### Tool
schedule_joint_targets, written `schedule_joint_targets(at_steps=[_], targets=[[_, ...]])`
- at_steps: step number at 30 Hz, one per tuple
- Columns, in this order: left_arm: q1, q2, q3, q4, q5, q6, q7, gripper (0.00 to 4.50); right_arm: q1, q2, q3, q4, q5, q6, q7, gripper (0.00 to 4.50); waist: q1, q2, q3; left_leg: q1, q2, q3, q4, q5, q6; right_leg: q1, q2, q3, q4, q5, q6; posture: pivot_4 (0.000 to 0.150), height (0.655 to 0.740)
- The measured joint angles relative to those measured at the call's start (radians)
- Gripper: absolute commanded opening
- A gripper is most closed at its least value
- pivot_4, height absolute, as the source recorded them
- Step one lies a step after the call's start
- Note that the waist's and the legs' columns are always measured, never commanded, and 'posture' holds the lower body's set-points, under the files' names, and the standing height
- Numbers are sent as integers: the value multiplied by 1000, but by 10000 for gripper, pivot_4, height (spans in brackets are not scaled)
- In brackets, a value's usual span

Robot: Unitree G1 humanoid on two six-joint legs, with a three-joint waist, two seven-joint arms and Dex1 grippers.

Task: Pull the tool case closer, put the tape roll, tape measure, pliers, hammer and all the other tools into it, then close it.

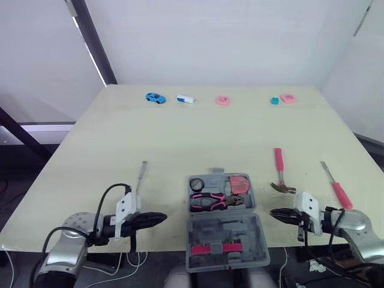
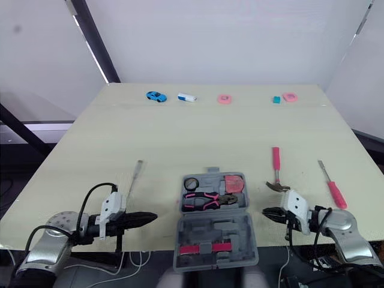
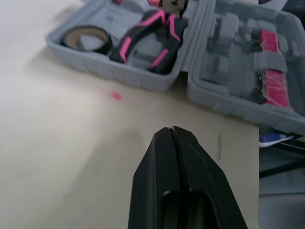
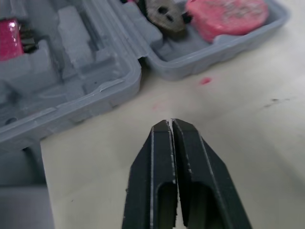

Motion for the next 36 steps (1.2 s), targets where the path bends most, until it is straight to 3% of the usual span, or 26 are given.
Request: schedule_joint_targets(at_steps=[8,36], targets=[[-61,-40,-76,95,40,-3,-20,0,-68,52,90,35,-55,-1,-7,449,0,0,0,1,0,-1,4,0,0,0,0,0,9,0,0,1500,7395],[-158,-133,-148,136,89,28,19,0,-96,81,116,36,-105,2,-42,449,-2,0,0,1,0,-1,5,0,0,-1,0,1,10,0,0,1500,7395]])
